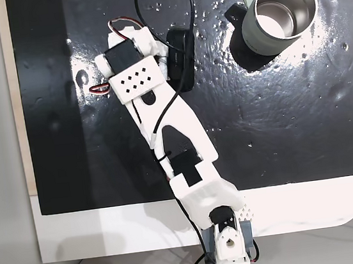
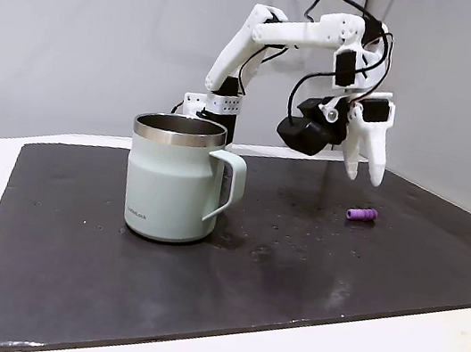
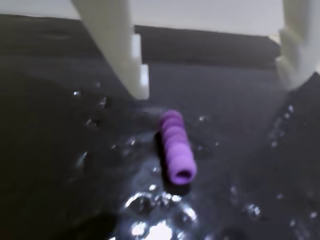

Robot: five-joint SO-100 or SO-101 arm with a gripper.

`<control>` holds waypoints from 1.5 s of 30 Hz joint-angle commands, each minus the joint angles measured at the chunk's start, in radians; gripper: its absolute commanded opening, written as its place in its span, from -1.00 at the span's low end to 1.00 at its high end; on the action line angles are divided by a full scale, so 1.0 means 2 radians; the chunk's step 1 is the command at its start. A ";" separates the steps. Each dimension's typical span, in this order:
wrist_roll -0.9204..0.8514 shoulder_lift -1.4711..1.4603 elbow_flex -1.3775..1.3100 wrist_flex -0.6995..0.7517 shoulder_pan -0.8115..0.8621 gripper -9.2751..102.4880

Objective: Grasp a pengrip and put it in the cup.

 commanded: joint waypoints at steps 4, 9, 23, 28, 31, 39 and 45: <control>0.009 -0.057 -0.079 0.014 0.007 -0.37; 0.008 -0.096 -0.116 0.010 0.000 -0.37; 0.006 -0.159 -0.170 0.009 -0.031 -0.58; 0.010 -0.161 -0.169 0.015 -0.025 -0.73; 0.010 -0.161 -0.166 0.018 -0.018 -0.83; -0.015 -0.114 -0.166 0.044 -0.010 -0.83; -0.048 -0.035 -0.178 0.087 -0.008 -0.83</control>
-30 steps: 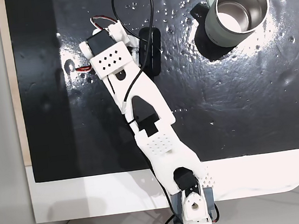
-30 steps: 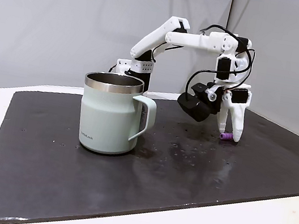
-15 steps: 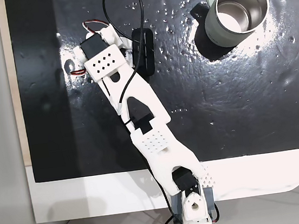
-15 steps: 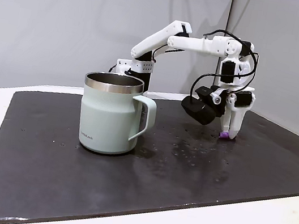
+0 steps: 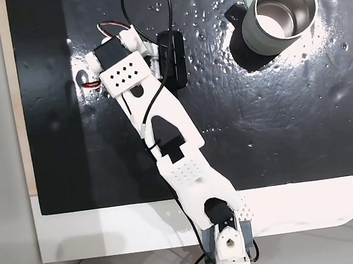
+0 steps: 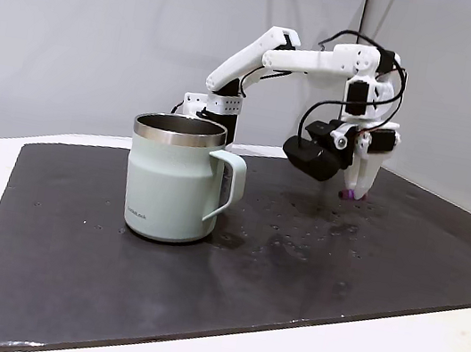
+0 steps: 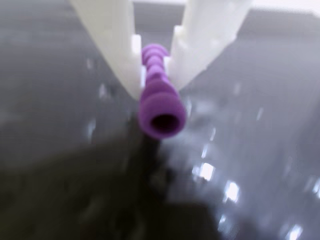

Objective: Grasp a pengrip and put it in the cup.

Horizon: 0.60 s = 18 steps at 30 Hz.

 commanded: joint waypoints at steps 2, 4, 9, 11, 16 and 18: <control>-0.031 0.107 -0.030 0.028 0.015 -0.83; -0.039 0.141 -0.023 0.034 0.021 -0.83; -0.070 0.210 -0.022 0.047 0.035 -0.83; -0.081 0.235 -0.025 0.046 0.041 -0.83; -0.108 0.280 -0.031 0.044 0.044 -0.83; -0.116 0.291 -0.031 0.044 0.044 -0.83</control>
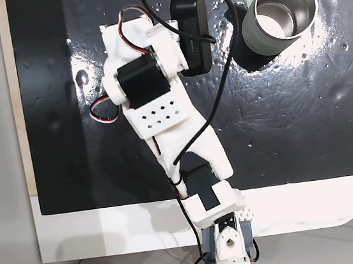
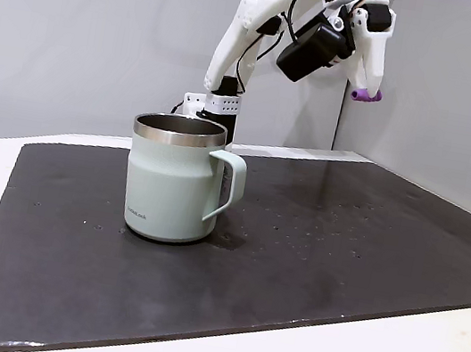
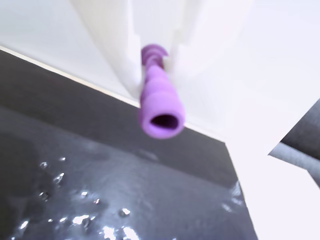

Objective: Grasp a pengrip and put it in the cup.

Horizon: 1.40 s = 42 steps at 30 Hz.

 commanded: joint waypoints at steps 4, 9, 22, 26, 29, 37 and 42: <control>-0.032 0.067 -0.029 0.005 0.014 -0.83; -0.051 0.104 0.016 0.007 0.051 -0.83; -0.163 0.125 0.029 0.006 0.243 -0.83; -0.184 0.090 -0.014 0.005 0.287 -0.83; -0.190 0.059 -0.041 0.005 0.318 -0.83; -0.214 -0.029 -0.151 0.002 0.351 -0.83; -0.218 -0.039 -0.163 -0.012 0.355 -0.83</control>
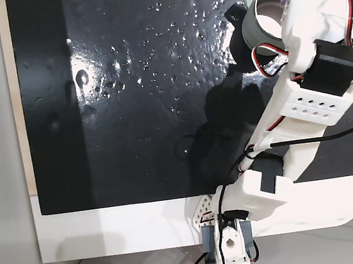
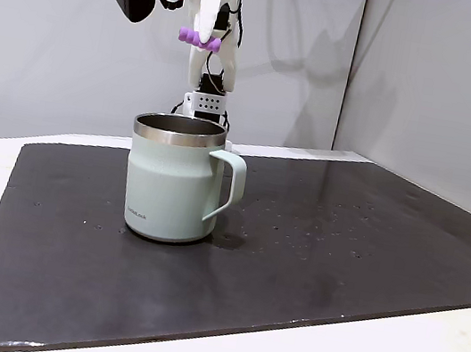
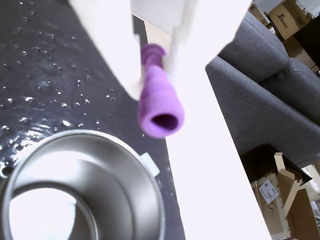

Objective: Grasp a pengrip and put it in the cup.

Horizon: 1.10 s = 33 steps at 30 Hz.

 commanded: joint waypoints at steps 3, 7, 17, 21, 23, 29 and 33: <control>-0.008 -0.001 -0.031 -0.021 0.010 -0.83; -0.009 -0.002 -0.031 -0.008 0.006 -0.82; -0.015 0.012 -0.015 0.002 0.012 -0.05; -0.016 0.015 -0.016 0.002 0.017 -0.07; -0.017 0.018 -0.014 0.002 0.018 -0.08; -0.018 0.029 0.008 0.002 0.022 -0.09; -0.020 0.031 0.008 0.002 0.025 -0.10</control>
